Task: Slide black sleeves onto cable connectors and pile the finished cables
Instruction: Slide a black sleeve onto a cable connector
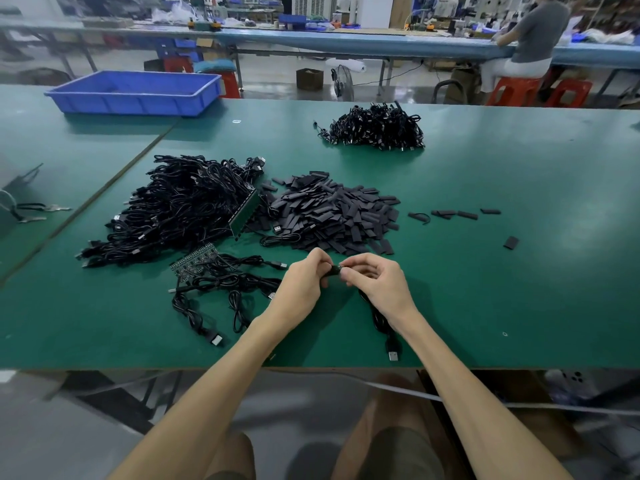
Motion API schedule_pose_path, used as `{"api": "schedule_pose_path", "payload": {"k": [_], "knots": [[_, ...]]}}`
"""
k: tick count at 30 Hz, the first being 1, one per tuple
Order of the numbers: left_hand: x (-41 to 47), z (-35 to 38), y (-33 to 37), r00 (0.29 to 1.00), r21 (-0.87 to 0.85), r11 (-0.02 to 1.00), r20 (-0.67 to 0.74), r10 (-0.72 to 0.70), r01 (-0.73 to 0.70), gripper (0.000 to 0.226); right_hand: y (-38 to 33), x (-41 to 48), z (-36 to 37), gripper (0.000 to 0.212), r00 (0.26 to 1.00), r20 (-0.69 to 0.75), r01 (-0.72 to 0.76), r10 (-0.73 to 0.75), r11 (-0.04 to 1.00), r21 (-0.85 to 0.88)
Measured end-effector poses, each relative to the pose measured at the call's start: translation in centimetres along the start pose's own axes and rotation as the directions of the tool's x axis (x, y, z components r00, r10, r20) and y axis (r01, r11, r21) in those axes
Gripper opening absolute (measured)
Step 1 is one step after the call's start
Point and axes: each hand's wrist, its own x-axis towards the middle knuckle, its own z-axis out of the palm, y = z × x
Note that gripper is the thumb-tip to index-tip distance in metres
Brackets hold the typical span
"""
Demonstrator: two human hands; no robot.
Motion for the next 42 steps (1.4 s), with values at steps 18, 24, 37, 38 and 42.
{"api": "schedule_pose_path", "payload": {"k": [18, 24, 37, 38, 42], "knots": [[-0.6, 0.1, 0.1, 0.958, 0.164, 0.949, -0.049, 0.282, -0.271, 0.029, 0.3, 0.1, -0.5, 0.012, 0.999, -0.032, -0.006, 0.009, 0.997, 0.072], [-0.7, 0.6, -0.1, 0.917, 0.314, 0.876, -0.037, 0.397, -0.366, 0.025, 0.4, 0.1, -0.6, 0.012, 1.0, -0.006, -0.026, 0.027, 0.995, 0.095], [-0.9, 0.7, 0.2, 0.894, 0.357, 0.845, -0.052, 0.444, -0.398, 0.025, 0.2, -0.1, -0.7, 0.01, 1.0, 0.002, -0.031, 0.031, 0.994, 0.106], [-0.9, 0.7, 0.2, 0.894, 0.355, 0.845, -0.055, 0.445, -0.399, 0.025, 0.3, -0.1, -0.6, 0.01, 0.999, 0.002, -0.032, 0.032, 0.994, 0.104], [-0.9, 0.8, 0.1, 0.894, 0.351, 0.845, -0.045, 0.446, -0.404, 0.025, 0.4, 0.0, -0.6, 0.009, 0.999, -0.005, -0.031, 0.032, 0.995, 0.093]]}}
